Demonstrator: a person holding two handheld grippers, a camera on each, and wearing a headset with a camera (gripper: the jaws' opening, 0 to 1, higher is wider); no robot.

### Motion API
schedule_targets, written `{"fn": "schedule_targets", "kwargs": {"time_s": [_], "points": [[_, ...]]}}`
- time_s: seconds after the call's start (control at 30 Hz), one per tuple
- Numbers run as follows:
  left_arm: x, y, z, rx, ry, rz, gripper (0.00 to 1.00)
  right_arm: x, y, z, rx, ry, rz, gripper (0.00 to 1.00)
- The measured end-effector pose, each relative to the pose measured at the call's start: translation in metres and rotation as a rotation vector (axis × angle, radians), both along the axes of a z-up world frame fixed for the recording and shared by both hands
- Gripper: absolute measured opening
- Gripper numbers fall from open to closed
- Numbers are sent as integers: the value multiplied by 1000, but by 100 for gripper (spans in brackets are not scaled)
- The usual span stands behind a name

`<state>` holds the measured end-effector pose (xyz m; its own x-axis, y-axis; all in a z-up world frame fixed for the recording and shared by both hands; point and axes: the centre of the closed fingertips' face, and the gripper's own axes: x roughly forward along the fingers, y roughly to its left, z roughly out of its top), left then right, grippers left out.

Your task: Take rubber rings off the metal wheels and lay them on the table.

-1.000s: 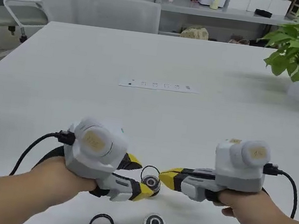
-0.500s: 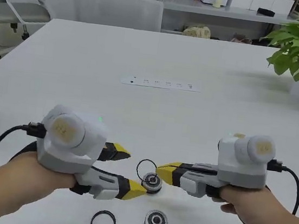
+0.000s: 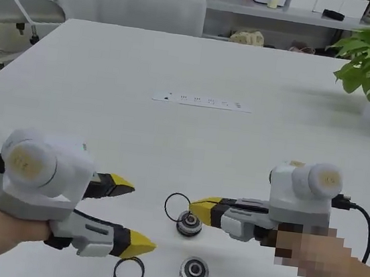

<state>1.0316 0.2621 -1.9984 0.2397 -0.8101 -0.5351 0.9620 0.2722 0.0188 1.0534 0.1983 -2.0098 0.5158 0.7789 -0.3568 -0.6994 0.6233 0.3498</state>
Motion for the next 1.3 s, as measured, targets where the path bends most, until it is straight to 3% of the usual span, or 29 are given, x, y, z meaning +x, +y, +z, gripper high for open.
{"fn": "schedule_targets", "kwargs": {"time_s": [0.47,0.83,1.13,1.3], "points": [[-5,26,4,-1,1,40,62,-10,24,-1,3,28,71,0],[-11,36,1,6,23,52,66,-21,42,-5,8,64,134,0],[-16,43,-3,7,36,55,69,-37,59,-14,13,118,206,0],[-17,46,-3,6,40,62,69,-48,68,-23,14,176,248,0]]}}
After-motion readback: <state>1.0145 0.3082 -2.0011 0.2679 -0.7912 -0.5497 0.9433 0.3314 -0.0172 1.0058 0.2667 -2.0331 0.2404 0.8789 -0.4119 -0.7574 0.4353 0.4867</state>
